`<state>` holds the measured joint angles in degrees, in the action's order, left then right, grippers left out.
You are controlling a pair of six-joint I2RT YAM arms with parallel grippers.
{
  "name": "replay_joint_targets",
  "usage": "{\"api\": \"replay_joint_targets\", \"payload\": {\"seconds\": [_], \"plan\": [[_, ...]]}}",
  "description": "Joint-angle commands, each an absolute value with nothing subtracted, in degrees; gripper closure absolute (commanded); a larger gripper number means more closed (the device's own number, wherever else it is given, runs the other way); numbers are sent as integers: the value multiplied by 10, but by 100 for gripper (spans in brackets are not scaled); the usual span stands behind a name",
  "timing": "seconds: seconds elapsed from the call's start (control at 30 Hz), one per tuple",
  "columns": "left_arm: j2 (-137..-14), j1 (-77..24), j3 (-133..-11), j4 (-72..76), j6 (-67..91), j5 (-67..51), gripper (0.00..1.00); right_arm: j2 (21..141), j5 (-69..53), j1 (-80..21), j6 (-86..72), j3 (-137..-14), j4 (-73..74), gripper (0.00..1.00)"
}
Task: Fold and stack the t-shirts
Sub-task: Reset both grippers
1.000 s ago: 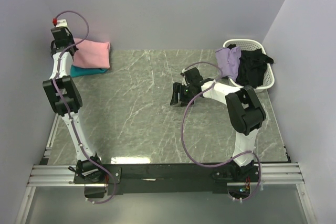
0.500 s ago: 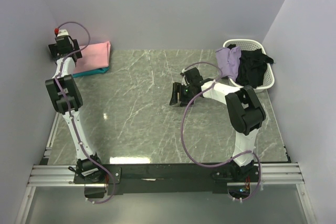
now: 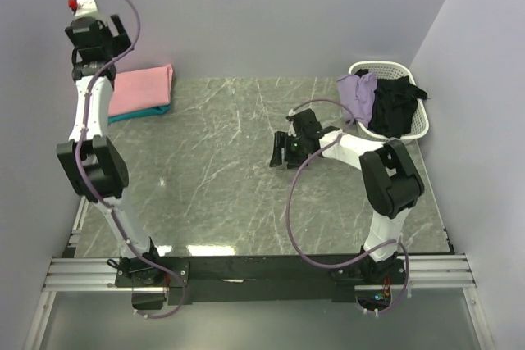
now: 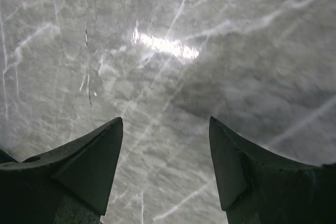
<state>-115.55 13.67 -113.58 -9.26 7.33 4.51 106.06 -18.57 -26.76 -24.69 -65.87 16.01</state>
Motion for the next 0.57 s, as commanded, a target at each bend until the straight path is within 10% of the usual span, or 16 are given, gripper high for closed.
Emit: {"api": "replay_joint_targets", "payload": {"seconds": [0.0, 0.53], "plan": [[-1054, 64, -1076, -129, 131, 40, 1, 982, -135, -272, -226, -643, 171, 27], [-690, -294, -549, -112, 293, 182, 0, 708, 9, -272, -241, -501, 179, 25]]}}
